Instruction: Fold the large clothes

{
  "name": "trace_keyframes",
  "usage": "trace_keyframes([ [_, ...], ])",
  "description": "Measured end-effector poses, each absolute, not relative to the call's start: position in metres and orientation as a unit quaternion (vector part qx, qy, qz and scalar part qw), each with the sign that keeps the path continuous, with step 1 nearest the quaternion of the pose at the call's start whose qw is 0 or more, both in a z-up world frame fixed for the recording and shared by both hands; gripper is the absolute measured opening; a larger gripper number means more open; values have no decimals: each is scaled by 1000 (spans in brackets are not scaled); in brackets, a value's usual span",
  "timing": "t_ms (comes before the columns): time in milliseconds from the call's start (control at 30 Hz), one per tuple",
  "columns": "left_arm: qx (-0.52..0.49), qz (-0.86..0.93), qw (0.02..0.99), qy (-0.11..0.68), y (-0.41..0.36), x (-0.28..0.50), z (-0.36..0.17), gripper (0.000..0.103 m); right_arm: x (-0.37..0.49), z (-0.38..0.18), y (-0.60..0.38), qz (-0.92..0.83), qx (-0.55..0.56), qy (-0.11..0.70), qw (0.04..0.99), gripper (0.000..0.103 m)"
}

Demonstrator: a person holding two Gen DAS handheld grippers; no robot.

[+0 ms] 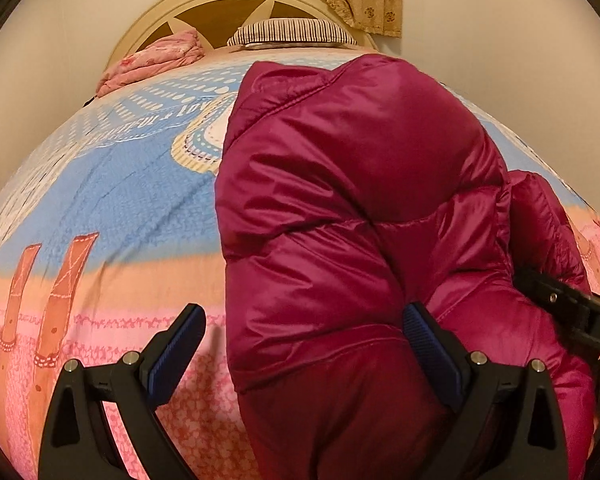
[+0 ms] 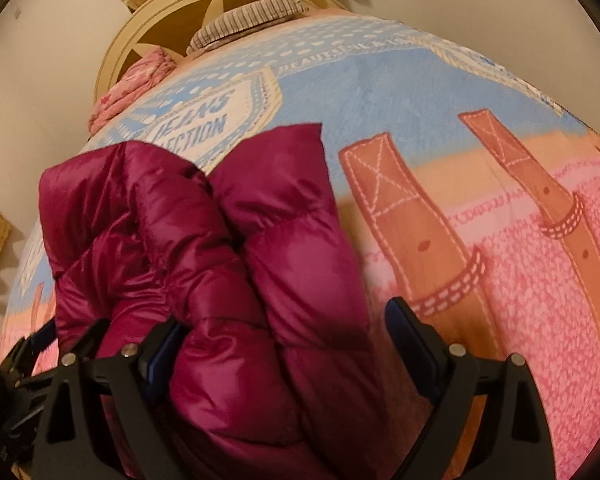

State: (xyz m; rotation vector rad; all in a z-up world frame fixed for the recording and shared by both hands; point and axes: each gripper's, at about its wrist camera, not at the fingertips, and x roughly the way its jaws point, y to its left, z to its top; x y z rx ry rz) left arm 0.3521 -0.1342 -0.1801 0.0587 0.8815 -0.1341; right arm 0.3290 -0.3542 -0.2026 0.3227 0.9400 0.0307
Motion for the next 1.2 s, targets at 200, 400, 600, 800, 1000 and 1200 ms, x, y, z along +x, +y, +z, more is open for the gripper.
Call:
trace_keyframes([
  [200, 26, -68, 900, 429, -135, 354, -181, 99, 325, -206, -353, 16, 157, 444, 882, 94],
  [400, 23, -69, 901, 428, -132, 357, -180, 99, 324, -205, -354, 19, 159, 441, 883, 94],
  [600, 10, -68, 908, 414, -120, 354, -163, 99, 300, -171, -358, -12, 151, 390, 908, 94],
  [800, -14, -11, 942, 335, -93, 374, -118, 99, 300, -119, -336, -9, 93, 325, 941, 87],
  [1000, 30, 0, 912, 408, -109, 426, -147, 99, 353, -140, -315, 14, 57, 371, 927, 54],
  [1200, 17, -7, 914, 405, -120, 425, -174, 99, 363, -177, -343, -12, 69, 407, 911, 53],
])
